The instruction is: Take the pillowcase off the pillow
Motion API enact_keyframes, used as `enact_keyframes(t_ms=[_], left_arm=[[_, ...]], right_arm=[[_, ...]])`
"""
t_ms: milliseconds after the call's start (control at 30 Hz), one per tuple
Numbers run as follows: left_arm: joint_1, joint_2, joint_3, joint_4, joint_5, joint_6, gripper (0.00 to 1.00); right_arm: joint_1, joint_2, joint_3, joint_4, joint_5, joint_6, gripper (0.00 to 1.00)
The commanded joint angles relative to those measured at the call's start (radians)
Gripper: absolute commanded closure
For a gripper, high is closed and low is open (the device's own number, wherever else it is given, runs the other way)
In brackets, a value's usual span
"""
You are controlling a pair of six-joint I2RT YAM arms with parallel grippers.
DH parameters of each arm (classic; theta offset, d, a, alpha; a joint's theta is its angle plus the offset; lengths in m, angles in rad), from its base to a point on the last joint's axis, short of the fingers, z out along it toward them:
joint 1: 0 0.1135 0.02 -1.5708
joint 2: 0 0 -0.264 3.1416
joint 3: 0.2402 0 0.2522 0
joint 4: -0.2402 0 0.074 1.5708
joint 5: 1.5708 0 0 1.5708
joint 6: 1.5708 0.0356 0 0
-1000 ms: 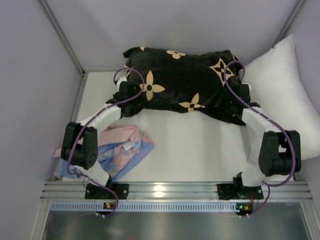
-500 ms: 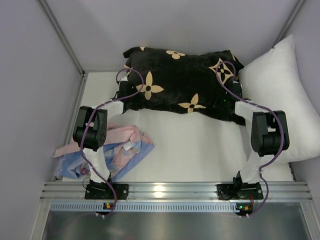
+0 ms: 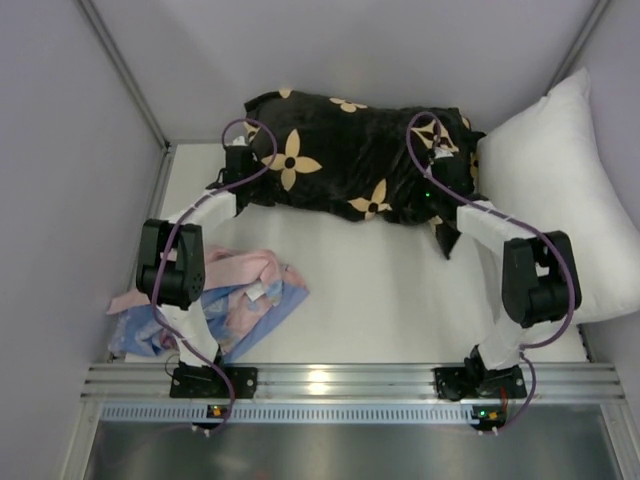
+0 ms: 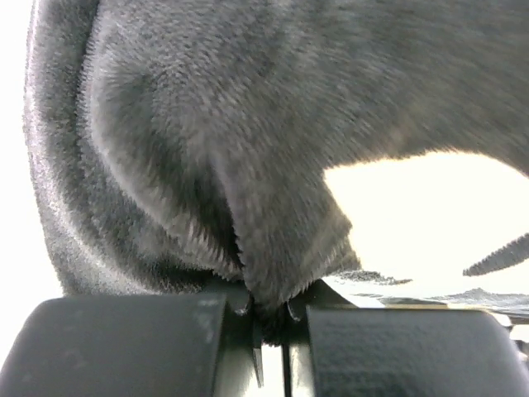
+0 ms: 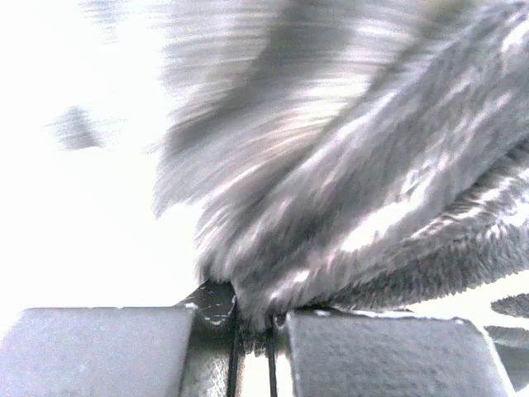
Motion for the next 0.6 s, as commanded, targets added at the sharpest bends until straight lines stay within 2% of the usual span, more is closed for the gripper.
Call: enact_keyframes(t_ms=[0, 67, 100, 200, 267, 300, 333, 367, 400, 433, 467, 500, 567], left_arm=[[0.010, -0.160, 0.144, -0.038, -0.037, 0.060, 1.00], [0.010, -0.136, 0.221, -0.168, -0.016, 0.099, 1.00], [0.010, -0.119, 0.314, -0.209, 0.030, 0.108, 1.00], [0.005, -0.041, 0.466, -0.348, 0.127, 0.128, 1.00], [-0.003, -0.035, 0.490, -0.403, 0.118, 0.137, 1.00], [-0.004, -0.044, 0.485, -0.418, 0.066, 0.136, 0.99], [-0.004, -0.077, 0.473, -0.429, 0.028, 0.123, 0.90], [-0.004, -0.099, 0.458, -0.446, -0.017, 0.117, 0.62], [-0.004, -0.120, 0.442, -0.455, -0.052, 0.113, 0.46], [-0.004, -0.165, 0.418, -0.469, -0.136, 0.099, 0.37], [-0.004, -0.188, 0.407, -0.486, -0.167, 0.096, 0.08], [-0.007, -0.206, 0.393, -0.510, -0.195, 0.093, 0.05], [-0.009, -0.275, 0.330, -0.518, -0.232, 0.093, 0.05]], right_arm=[[0.198, -0.185, 0.083, 0.061, -0.141, 0.003, 1.00], [0.288, -0.225, 0.090, 0.023, -0.174, 0.026, 1.00], [0.320, -0.268, 0.093, 0.018, -0.188, 0.032, 1.00], [0.448, -0.349, 0.086, 0.011, -0.214, 0.072, 1.00], [0.529, -0.383, 0.081, -0.013, -0.213, 0.063, 1.00], [0.546, -0.421, 0.075, -0.050, -0.205, 0.060, 0.94], [0.557, -0.443, 0.060, -0.053, -0.193, 0.063, 0.66], [0.571, -0.464, 0.025, -0.056, -0.195, 0.060, 0.46], [0.574, -0.505, 0.009, -0.082, -0.195, 0.052, 0.30], [0.575, -0.527, -0.005, -0.105, -0.176, 0.034, 0.13], [0.575, -0.547, -0.023, -0.133, -0.149, 0.025, 0.09], [0.575, -0.591, -0.031, -0.207, -0.070, 0.009, 0.06], [0.577, -0.639, -0.060, -0.268, -0.003, 0.008, 0.03]])
